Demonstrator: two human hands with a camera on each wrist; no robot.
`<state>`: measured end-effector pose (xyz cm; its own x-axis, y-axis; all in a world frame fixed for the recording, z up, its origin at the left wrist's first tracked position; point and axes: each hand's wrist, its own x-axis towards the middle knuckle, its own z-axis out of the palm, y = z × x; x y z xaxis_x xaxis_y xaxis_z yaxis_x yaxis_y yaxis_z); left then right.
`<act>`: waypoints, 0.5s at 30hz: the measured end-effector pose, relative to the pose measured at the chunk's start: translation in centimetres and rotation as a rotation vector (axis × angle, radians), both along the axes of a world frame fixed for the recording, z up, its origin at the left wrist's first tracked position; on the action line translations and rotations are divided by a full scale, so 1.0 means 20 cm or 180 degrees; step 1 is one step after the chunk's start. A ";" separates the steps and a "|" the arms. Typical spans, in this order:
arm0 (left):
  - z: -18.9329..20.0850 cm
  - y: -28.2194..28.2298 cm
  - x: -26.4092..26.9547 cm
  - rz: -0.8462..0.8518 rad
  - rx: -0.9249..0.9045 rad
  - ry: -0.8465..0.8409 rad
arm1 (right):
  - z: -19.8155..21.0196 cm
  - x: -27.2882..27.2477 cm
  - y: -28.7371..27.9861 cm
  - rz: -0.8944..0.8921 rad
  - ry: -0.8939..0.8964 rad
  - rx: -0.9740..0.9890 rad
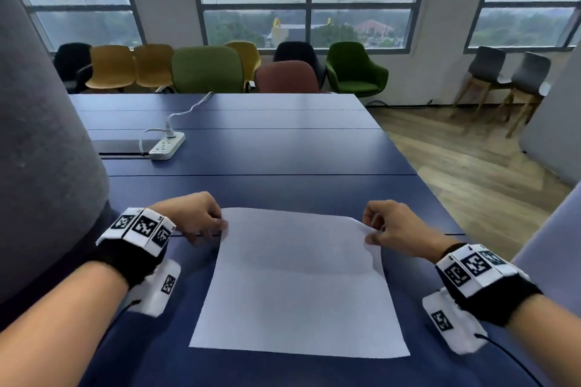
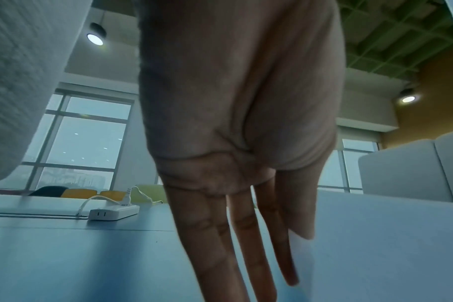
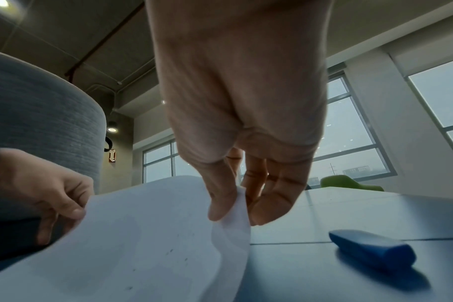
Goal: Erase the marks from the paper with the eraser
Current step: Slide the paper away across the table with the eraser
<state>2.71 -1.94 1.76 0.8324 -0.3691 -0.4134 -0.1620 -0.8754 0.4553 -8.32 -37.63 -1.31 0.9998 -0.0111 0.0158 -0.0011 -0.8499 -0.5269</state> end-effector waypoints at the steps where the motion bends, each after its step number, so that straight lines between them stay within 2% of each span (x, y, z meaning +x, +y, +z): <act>1: 0.00 0.00 -0.01 0.0056 -0.0126 -0.0006 | 0.02 -0.01 0.00 -0.0013 -0.0032 0.0043; 9: 0.14 0.06 -0.16 0.0290 -0.1105 -0.0498 | 0.24 -0.14 -0.01 -0.0079 -0.0532 0.0736; 15: 0.20 0.11 -0.28 0.0630 -0.1566 -0.1125 | 0.41 -0.18 0.05 -0.0006 -0.0921 0.0800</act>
<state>-2.90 0.35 5.81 0.9594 -0.2712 0.0774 -0.2327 -0.6062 0.7605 -12.00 -36.61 6.83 0.9544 -0.0523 0.2941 0.1769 -0.6943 -0.6976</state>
